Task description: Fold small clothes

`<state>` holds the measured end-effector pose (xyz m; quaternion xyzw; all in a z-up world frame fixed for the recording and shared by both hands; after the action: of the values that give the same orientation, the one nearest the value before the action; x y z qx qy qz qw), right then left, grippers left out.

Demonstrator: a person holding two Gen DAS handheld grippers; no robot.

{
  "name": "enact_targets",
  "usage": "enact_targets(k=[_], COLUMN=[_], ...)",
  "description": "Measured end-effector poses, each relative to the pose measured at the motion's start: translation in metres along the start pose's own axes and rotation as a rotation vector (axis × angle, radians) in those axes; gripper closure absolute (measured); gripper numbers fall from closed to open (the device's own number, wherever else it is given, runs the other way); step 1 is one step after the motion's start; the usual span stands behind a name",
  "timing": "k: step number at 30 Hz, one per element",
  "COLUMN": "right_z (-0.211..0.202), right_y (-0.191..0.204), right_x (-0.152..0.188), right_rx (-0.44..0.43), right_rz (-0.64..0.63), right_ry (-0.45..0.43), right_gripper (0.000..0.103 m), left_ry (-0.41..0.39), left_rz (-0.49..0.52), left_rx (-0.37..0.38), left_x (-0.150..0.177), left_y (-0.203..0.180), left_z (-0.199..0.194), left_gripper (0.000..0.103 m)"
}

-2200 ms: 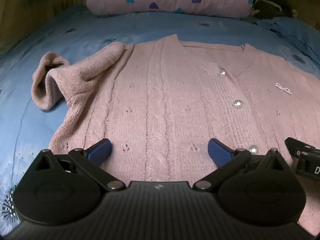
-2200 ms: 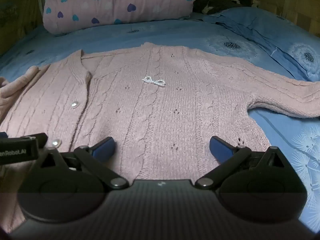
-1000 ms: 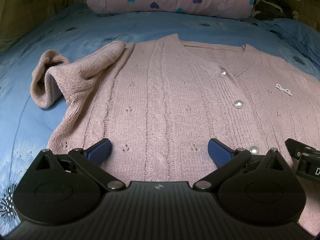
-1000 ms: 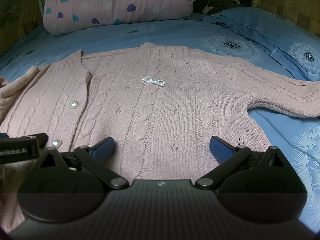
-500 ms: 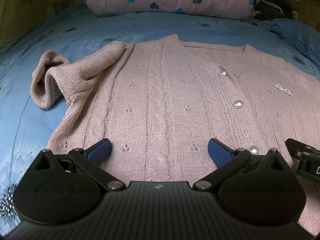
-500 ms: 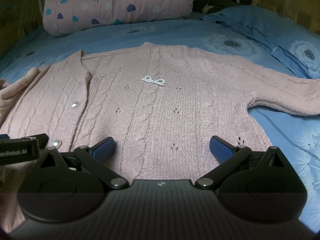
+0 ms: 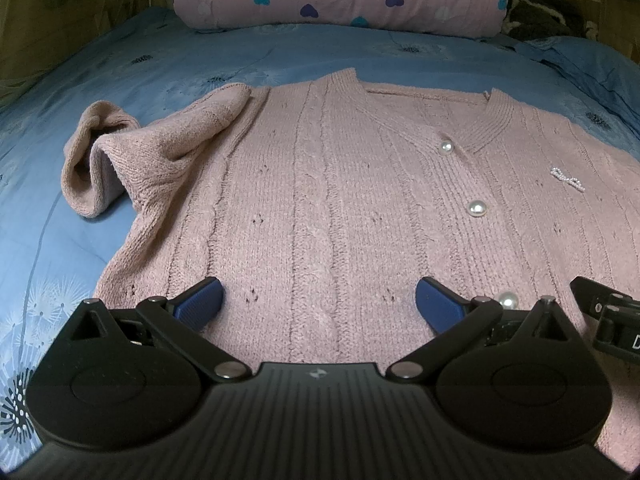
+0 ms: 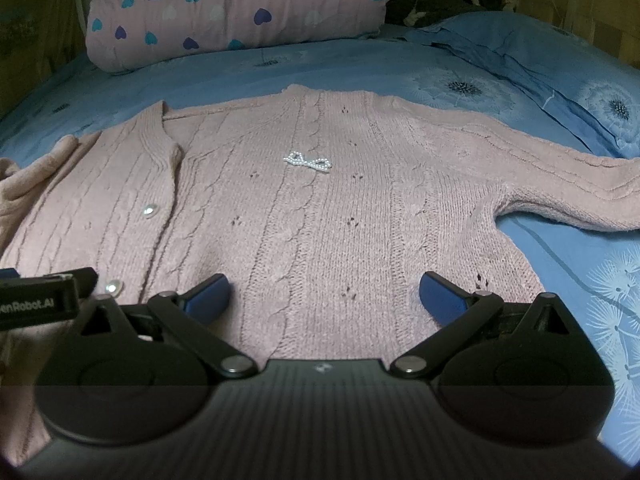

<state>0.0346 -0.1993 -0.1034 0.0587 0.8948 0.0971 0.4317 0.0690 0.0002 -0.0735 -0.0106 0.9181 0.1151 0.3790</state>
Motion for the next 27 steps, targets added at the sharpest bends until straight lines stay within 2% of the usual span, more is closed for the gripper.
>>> enact_targets(k=[9, 14, 19, 22, 27], right_z=[-0.006, -0.012, -0.031, -0.046, -0.068], right_y=[-0.002, -0.001, -0.018, -0.041, -0.086], right_x=[-0.001, -0.003, -0.013, -0.025, -0.044], right_rx=[-0.023, -0.041, -0.067, -0.039, 0.073], right_rz=[0.018, 0.005, 0.121, 0.166, 0.204], right_ry=[-0.007, 0.026, 0.013, -0.009, -0.051], right_gripper=[0.000, 0.000, 0.000, 0.000, 0.000], left_ry=[0.020, 0.036, 0.055, 0.058, 0.063], left_rz=[0.004, 0.003, 0.002, 0.018, 0.023], left_rx=[-0.002, 0.012, 0.040, 0.055, 0.094], left_x=[-0.003, -0.004, -0.005, -0.005, -0.006], left_y=[-0.001, 0.000, 0.000, -0.002, -0.004], left_z=[0.001, 0.001, -0.001, -0.004, -0.011], left_gripper=[0.000, 0.000, 0.000, 0.000, 0.000])
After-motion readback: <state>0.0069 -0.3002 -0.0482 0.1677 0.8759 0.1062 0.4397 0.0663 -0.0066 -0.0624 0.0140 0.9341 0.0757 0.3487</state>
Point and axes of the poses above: each gripper's, at about its wrist camera, not at the fingertips, and z roughly the way its jaws point, y to its left, x to its underside, the point moved 10 cm from there along z, roughly the way its jaws point, and after that the axes turned 13 degrees about -x, right-handed, at the moved point
